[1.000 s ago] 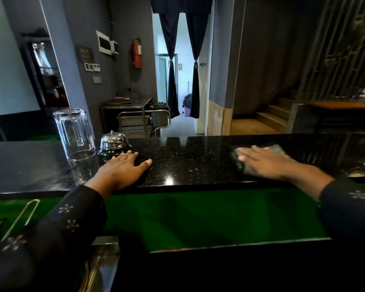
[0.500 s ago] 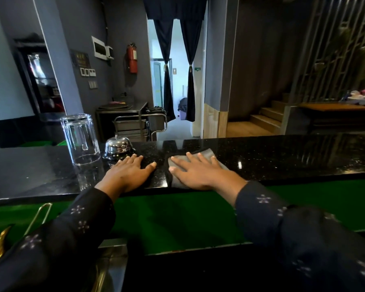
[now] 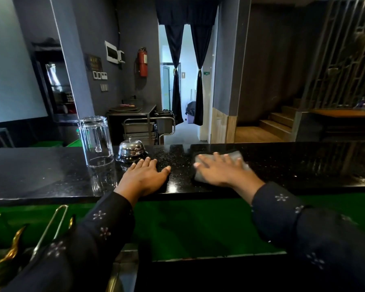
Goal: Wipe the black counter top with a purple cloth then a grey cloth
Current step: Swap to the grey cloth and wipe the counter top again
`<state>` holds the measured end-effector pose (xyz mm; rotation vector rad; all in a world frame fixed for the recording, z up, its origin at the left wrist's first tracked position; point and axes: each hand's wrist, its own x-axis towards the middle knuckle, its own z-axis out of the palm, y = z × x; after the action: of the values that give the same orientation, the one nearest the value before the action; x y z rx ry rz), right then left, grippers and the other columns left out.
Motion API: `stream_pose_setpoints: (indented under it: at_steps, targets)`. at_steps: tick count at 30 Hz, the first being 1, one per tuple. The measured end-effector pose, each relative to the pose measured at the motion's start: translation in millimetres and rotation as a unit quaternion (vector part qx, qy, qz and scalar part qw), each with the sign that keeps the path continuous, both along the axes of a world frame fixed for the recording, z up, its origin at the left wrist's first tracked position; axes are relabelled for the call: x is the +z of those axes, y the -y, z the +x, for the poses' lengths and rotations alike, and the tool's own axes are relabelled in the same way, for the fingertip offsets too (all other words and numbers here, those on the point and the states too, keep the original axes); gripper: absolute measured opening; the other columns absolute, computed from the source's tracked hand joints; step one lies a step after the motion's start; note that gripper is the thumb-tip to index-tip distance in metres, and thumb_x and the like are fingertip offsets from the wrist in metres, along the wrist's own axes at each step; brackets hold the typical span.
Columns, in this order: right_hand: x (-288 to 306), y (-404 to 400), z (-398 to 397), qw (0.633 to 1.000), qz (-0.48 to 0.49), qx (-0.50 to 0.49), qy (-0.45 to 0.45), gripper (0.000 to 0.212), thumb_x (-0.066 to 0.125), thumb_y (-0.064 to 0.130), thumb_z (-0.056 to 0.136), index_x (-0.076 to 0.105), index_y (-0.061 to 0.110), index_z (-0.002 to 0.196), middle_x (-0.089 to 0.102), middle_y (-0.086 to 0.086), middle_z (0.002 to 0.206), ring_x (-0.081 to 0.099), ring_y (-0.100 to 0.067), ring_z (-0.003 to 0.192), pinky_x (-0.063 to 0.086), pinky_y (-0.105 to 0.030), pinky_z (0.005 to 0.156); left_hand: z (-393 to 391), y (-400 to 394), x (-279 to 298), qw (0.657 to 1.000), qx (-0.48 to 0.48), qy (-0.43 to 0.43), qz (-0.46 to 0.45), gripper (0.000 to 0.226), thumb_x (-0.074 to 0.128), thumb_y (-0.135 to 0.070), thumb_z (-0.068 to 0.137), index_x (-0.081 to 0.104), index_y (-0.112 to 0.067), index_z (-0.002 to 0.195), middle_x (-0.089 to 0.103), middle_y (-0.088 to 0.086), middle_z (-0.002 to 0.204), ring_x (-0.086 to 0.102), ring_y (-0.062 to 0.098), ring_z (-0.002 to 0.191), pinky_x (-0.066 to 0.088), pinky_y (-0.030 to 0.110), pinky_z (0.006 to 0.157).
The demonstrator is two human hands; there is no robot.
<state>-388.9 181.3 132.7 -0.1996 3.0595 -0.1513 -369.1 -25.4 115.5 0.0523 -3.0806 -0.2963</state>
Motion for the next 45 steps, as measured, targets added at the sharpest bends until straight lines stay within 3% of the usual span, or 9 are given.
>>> stream_pose_setpoints:
  at_steps: [3,7,15,24,29,36,40,45]
  targets:
    - [-6,31,11,0.998,-0.005,0.068,-0.003,0.061,0.011,0.067,0.092,0.004,0.047,0.150,-0.004,-0.004,0.163,-0.004,-0.033,0.148,-0.009,-0.062,0.113,0,-1,1,1.000,0.004,0.005,-0.003,0.076,0.019,-0.063,0.092,0.012,-0.017,0.152,0.006,0.006,0.160,0.005,0.020,0.148,0.003,0.038,0.119]
    - [-6,7,5,0.995,-0.007,0.100,-0.005,0.060,0.011,0.069,0.092,0.005,0.050,0.148,-0.002,0.002,0.163,-0.001,-0.028,0.149,-0.005,-0.057,0.114,4,1,3,1.000,0.003,0.013,0.000,0.074,0.020,-0.064,0.092,0.013,-0.019,0.151,0.006,0.005,0.160,0.005,0.019,0.148,0.003,0.038,0.119]
    - [0,-82,-26,0.999,0.010,-0.041,-0.009,0.061,0.008,0.069,0.091,0.003,0.049,0.149,-0.002,-0.002,0.163,0.001,-0.033,0.148,0.001,-0.061,0.115,7,-4,8,1.000,0.024,0.010,-0.008,0.073,0.020,-0.063,0.093,0.014,-0.020,0.151,0.008,0.004,0.160,0.006,0.018,0.147,0.004,0.038,0.119]
    - [-11,-122,36,0.997,-0.001,0.068,-0.034,0.056,0.008,0.069,0.091,0.002,0.056,0.146,-0.001,0.006,0.163,-0.001,-0.023,0.149,-0.003,-0.056,0.115,8,-17,14,0.998,0.039,0.041,-0.020,0.068,0.022,-0.054,0.097,0.016,-0.014,0.151,0.011,0.009,0.159,0.007,0.023,0.147,0.005,0.041,0.119]
    - [0,-108,7,1.000,-0.010,0.029,0.001,0.060,0.011,0.070,0.091,0.006,0.051,0.148,-0.002,0.003,0.163,-0.001,-0.029,0.149,-0.004,-0.060,0.115,2,-80,14,0.999,-0.026,-0.029,-0.011,0.059,0.026,-0.047,0.099,0.033,-0.011,0.145,0.032,0.013,0.152,0.026,0.027,0.142,0.012,0.045,0.118]
    - [-1,-113,11,0.999,-0.009,0.030,0.008,0.056,0.015,0.057,0.097,0.003,0.047,0.150,-0.004,-0.002,0.163,-0.004,-0.031,0.149,-0.005,-0.062,0.114,-20,-182,13,0.994,-0.077,-0.032,0.071,0.051,0.024,-0.039,0.099,0.039,-0.010,0.140,0.037,0.013,0.149,0.029,0.027,0.139,0.012,0.048,0.115]
    - [-5,-159,16,0.998,-0.002,0.068,0.001,0.056,0.008,0.066,0.093,0.003,0.053,0.148,-0.003,0.004,0.163,-0.002,-0.026,0.149,-0.004,-0.059,0.116,-19,-181,9,0.997,-0.058,-0.019,0.041,0.062,0.022,-0.049,0.099,0.021,-0.012,0.149,0.019,0.010,0.158,0.014,0.023,0.146,0.005,0.043,0.118]
    - [3,-173,-30,0.999,0.014,0.015,0.027,0.059,0.010,0.063,0.094,0.001,0.047,0.150,-0.008,-0.001,0.163,-0.004,-0.034,0.148,-0.004,-0.062,0.114,-24,-182,0,0.999,-0.033,0.006,0.006,0.065,0.018,-0.051,0.098,0.009,-0.015,0.152,0.003,0.006,0.160,0.002,0.019,0.148,0.000,0.039,0.118]
